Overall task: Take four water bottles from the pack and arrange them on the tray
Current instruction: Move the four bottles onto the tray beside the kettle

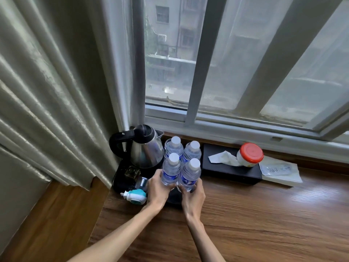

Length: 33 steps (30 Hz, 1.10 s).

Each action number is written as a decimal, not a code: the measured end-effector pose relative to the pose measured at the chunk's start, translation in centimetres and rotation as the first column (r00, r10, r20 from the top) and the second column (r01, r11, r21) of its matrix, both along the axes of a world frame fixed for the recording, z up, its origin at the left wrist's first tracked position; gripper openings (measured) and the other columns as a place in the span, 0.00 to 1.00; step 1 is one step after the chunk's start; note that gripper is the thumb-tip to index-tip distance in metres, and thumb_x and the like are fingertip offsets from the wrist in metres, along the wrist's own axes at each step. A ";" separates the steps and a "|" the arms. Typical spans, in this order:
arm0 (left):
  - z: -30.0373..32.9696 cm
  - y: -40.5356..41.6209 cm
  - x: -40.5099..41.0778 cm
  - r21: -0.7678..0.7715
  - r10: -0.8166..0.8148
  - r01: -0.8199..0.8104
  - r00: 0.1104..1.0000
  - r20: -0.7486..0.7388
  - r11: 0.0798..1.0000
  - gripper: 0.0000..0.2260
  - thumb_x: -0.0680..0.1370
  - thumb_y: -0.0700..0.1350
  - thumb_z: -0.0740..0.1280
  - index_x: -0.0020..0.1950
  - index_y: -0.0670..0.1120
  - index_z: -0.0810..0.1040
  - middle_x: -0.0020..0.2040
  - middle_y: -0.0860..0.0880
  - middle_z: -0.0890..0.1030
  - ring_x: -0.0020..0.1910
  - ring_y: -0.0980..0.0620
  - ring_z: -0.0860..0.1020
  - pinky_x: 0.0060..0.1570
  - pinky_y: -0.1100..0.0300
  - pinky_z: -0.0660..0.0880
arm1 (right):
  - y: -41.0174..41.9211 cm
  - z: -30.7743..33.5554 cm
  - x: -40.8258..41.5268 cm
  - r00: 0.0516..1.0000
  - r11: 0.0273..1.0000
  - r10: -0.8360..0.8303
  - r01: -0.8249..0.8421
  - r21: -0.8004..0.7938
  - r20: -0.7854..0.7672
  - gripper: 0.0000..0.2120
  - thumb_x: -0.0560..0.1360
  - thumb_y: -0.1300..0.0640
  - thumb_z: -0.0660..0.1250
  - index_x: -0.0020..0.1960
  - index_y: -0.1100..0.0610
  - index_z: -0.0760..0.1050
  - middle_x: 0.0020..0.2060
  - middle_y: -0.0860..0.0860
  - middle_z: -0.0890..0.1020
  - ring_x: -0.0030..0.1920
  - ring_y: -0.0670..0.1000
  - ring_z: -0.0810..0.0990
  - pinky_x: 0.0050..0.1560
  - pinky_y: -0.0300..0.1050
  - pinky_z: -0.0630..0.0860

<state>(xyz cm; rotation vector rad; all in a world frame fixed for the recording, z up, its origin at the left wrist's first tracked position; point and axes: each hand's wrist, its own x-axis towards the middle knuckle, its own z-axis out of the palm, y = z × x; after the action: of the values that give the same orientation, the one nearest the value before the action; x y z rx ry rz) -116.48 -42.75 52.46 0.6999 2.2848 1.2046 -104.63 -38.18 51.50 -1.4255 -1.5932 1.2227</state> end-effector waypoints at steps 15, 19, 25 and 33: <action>0.2 -0.3 0.3 0.013 -0.033 0.033 0.999 -0.019 0.999 0.24 0.64 0.49 0.82 0.53 0.51 0.74 0.50 0.53 0.84 0.50 0.54 0.82 0.47 0.57 0.79 | 0.4 -0.8 0.0 0.996 0.999 0.024 -0.028 0.037 0.091 0.25 0.68 0.49 0.78 0.62 0.52 0.74 0.55 0.47 0.81 0.56 0.51 0.80 0.57 0.56 0.78; 0.0 -0.7 0.2 0.014 -0.059 0.060 0.997 -0.050 0.998 0.24 0.64 0.54 0.80 0.55 0.55 0.73 0.52 0.54 0.83 0.52 0.53 0.82 0.49 0.50 0.80 | 0.5 -0.7 0.3 0.992 0.997 0.043 -0.050 0.054 0.118 0.26 0.69 0.50 0.78 0.63 0.52 0.73 0.56 0.47 0.80 0.57 0.51 0.80 0.58 0.55 0.78; 1.4 -0.9 -0.2 0.048 -0.157 0.156 0.988 0.006 0.987 0.35 0.64 0.56 0.79 0.68 0.53 0.71 0.64 0.52 0.78 0.62 0.52 0.78 0.60 0.52 0.77 | 1.3 -0.7 0.7 0.985 0.993 0.113 -0.115 0.004 0.128 0.28 0.67 0.48 0.79 0.62 0.48 0.72 0.56 0.45 0.80 0.58 0.48 0.80 0.59 0.56 0.79; 4.9 -2.1 -1.6 0.103 -0.172 0.180 0.981 -0.089 0.978 0.46 0.64 0.53 0.82 0.77 0.49 0.64 0.71 0.53 0.71 0.69 0.57 0.71 0.67 0.62 0.68 | 1.5 3.9 1.7 0.983 0.983 0.176 -0.178 0.047 0.056 0.42 0.66 0.49 0.81 0.74 0.51 0.64 0.68 0.48 0.76 0.66 0.46 0.76 0.69 0.52 0.75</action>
<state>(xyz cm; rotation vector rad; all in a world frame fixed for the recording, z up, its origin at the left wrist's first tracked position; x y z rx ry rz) -118.09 -44.85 57.41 0.9861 2.1785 1.2457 -102.90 -36.68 55.43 -1.3155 -1.8063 1.2439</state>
